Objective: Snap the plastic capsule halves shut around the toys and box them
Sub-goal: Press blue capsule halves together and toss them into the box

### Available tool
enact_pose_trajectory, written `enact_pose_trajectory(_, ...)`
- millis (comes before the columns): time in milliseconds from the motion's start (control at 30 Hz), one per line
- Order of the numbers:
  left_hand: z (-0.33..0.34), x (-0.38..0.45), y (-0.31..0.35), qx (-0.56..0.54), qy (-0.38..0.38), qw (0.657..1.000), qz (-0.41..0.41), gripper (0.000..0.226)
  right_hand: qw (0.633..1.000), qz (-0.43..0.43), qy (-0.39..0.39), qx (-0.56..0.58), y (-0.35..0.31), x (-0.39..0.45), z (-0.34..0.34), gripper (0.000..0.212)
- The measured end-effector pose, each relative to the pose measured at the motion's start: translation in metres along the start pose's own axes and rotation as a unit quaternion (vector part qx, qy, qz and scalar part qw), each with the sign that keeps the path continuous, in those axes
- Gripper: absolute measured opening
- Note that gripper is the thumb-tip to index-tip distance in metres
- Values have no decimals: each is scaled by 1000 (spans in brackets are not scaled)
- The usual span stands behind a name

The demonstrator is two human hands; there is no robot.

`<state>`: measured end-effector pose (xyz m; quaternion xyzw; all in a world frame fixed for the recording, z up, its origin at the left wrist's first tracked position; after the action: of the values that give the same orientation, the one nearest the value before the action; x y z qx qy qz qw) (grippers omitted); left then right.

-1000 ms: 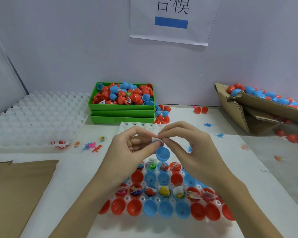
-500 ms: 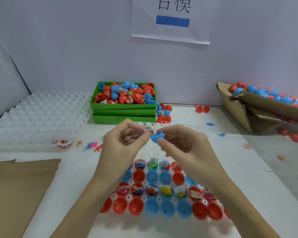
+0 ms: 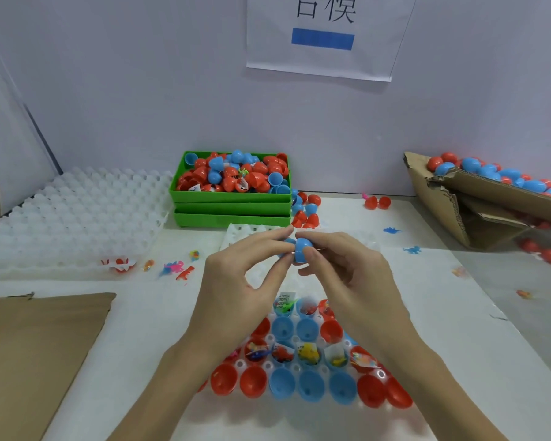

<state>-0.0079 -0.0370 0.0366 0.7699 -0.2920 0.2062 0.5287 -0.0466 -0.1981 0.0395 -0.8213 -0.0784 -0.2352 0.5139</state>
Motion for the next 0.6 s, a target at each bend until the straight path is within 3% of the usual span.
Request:
enact_pose_trajectory(200, -3, 0, -12, -129, 30, 986, -101, 21, 999, -3, -5, 32, 4, -2, 6, 26)
enact_pose_trajectory(267, -4, 0, -10, -118, 30, 988, -92, 20, 999, -7, 7, 44, 5, -2, 8, 26)
enact_pose_trajectory(433, -2, 2, 3, 32, -4, 999, 41, 26, 992, 8, 42, 117, 4, -2, 5, 26)
enact_pose_trajectory(600, -2, 1, -5, -97, 4, 994, -55, 23, 989, 24, 27, 144, 5, -1, 5, 27)
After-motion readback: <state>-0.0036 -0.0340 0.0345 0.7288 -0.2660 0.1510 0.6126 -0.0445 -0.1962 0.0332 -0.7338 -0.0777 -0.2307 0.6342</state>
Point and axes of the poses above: each hand's wrist, its own x-axis towards the middle knuckle, its own z-axis out of the palm, y = z × x, the point moved 4 cm from there along x, towards the middle knuckle, and after that the axes turned 1 degree about -x, right-handed, at the moved point
